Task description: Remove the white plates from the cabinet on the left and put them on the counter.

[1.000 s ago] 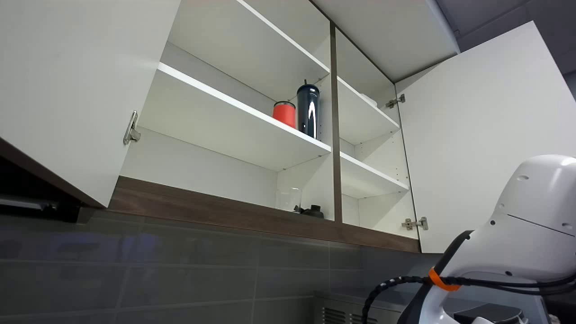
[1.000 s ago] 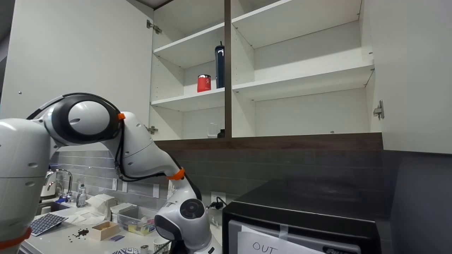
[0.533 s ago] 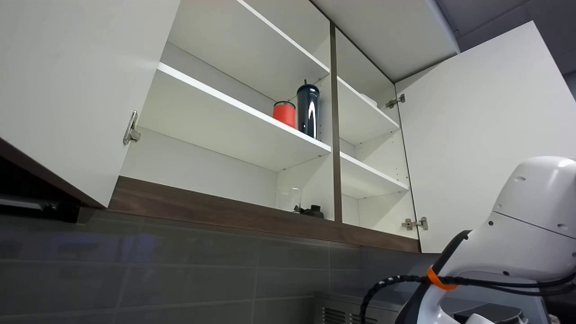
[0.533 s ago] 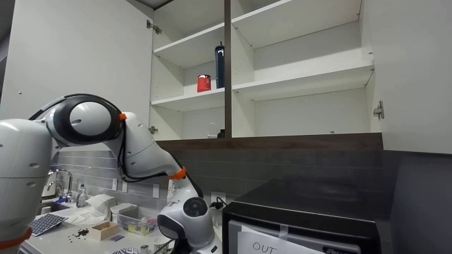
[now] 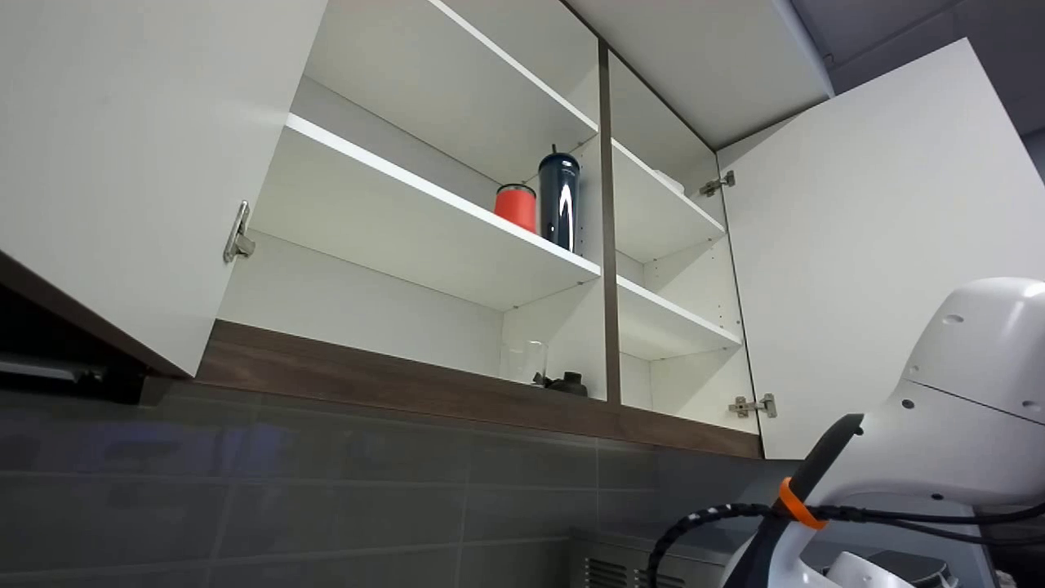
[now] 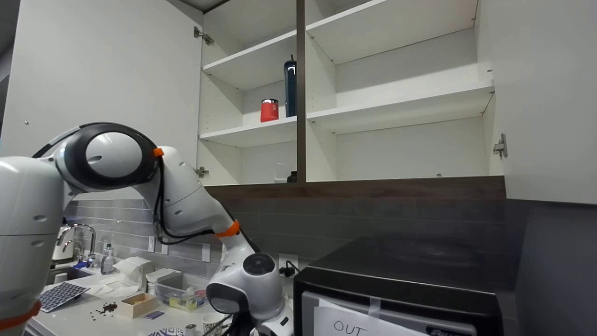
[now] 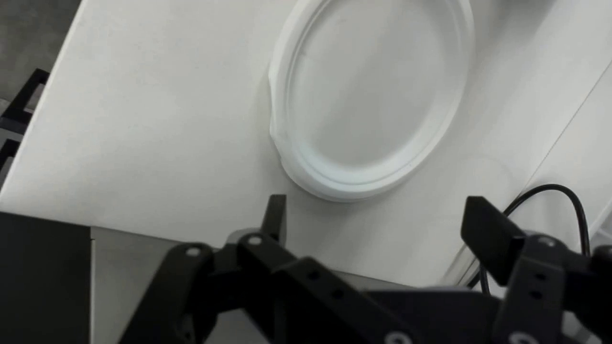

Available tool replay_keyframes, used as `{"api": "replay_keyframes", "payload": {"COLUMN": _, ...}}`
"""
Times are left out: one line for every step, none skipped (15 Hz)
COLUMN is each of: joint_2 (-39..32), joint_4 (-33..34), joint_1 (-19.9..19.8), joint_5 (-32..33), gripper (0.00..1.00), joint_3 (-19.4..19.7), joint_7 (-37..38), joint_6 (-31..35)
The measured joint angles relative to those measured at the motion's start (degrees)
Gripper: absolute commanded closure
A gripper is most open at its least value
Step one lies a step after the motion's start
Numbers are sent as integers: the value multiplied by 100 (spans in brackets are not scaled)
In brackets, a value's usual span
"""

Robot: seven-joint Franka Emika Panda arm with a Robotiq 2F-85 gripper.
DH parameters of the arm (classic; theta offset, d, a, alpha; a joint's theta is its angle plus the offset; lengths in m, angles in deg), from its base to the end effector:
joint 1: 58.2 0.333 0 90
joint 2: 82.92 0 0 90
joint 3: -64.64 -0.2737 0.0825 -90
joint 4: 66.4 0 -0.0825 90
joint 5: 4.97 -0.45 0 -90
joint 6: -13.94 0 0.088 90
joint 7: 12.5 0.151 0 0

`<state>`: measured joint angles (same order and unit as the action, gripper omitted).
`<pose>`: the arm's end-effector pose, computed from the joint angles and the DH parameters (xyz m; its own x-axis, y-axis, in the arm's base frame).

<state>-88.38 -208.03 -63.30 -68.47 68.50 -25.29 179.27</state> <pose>0.5178 -0.1252 0.1351 0.5302 -0.8372 0.1339 -0.7122 -0.5255 -0.4654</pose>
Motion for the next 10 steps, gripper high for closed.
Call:
{"api": "replay_keyframes", "payload": {"joint_2": 49, "joint_4": -56, "joint_1": 3, "joint_5": 301, "gripper": 0, "joint_3": 0, "joint_7": 244, "joint_6": -27}}
{"api": "replay_keyframes", "payload": {"joint_2": 110, "joint_4": -120, "joint_1": 10, "joint_5": 583, "gripper": 0, "joint_3": -1, "joint_7": 465, "joint_6": -77}}
{"api": "replay_keyframes", "payload": {"joint_2": 181, "joint_4": -181, "joint_1": 17, "joint_5": 843, "gripper": 0, "joint_3": -3, "joint_7": 658, "joint_6": -152}}
{"api": "replay_keyframes", "payload": {"joint_2": 280, "joint_4": -244, "joint_1": 26, "joint_5": 1076, "gripper": 0, "joint_3": -8, "joint_7": 847, "joint_6": -238}}
{"api": "replay_keyframes", "payload": {"joint_2": 387, "joint_4": -296, "joint_1": 37, "joint_5": 1273, "gripper": 0, "joint_3": -12, "joint_7": 991, "joint_6": -339}}
{"api": "replay_keyframes", "payload": {"joint_2": 504, "joint_4": -339, "joint_1": 52, "joint_5": 1439, "gripper": 0, "joint_3": -23, "joint_7": 1109, "joint_6": -424}}
{"api": "replay_keyframes", "payload": {"joint_2": 640, "joint_4": -385, "joint_1": 69, "joint_5": 1584, "gripper": 0, "joint_3": -39, "joint_7": 1209, "joint_6": -497}}
{"api": "replay_keyframes", "payload": {"joint_2": 785, "joint_4": -433, "joint_1": 92, "joint_5": 1707, "gripper": 0, "joint_3": -68, "joint_7": 1302, "joint_6": -527}}
{"api": "replay_keyframes", "payload": {"joint_2": 929, "joint_4": -477, "joint_1": 122, "joint_5": 1824, "gripper": 0, "joint_3": -100, "joint_7": 1403, "joint_6": -544}}
{"api": "replay_keyframes", "payload": {"joint_2": 1082, "joint_4": -525, "joint_1": 156, "joint_5": 1940, "gripper": 0, "joint_3": -140, "joint_7": 1498, "joint_6": -551}}
